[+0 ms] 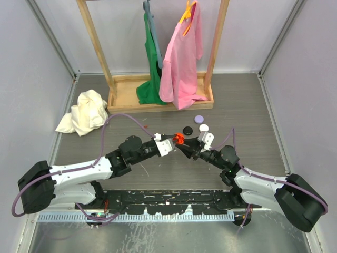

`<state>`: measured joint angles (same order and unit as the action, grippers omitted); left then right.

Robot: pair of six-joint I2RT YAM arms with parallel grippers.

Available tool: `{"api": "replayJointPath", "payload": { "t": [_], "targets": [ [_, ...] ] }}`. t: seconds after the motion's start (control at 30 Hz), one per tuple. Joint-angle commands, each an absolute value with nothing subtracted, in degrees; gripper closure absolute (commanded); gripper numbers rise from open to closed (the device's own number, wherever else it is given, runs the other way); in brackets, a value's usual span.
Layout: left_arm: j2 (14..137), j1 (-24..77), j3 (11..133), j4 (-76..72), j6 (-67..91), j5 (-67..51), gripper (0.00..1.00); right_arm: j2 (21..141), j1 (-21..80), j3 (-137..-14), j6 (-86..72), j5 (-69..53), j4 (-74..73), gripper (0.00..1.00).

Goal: Insert the wireless bluetooth earbuds into the charging case
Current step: Place the earbud in the charging case.

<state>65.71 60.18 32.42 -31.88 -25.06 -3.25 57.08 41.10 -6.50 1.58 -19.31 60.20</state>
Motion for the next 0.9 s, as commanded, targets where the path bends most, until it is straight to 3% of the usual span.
{"api": "replayJointPath", "payload": {
  "t": [0.0, 0.3, 0.63, 0.87],
  "targets": [
    [63.46, 60.18, 32.01, -33.13, -25.17, -7.18, 0.96, 55.64, 41.30, -6.55, 1.63, -18.04, 65.11, 0.99],
    [61.80, 60.17, 31.55, -31.32, -24.00, -6.68, 0.80, 55.63, 41.31, -6.46, 1.77, -17.93, 65.08, 0.99],
    [64.09, 60.13, 33.37, -30.58, -21.72, -7.45, 0.69, 55.48, 41.30, -6.43, 1.89, -17.86, 64.97, 0.99],
    [60.46, 60.27, 33.48, -29.68, -17.47, -4.88, 0.51, 55.19, 41.29, -6.40, 2.05, -17.52, 64.69, 0.99]
  ]
}}
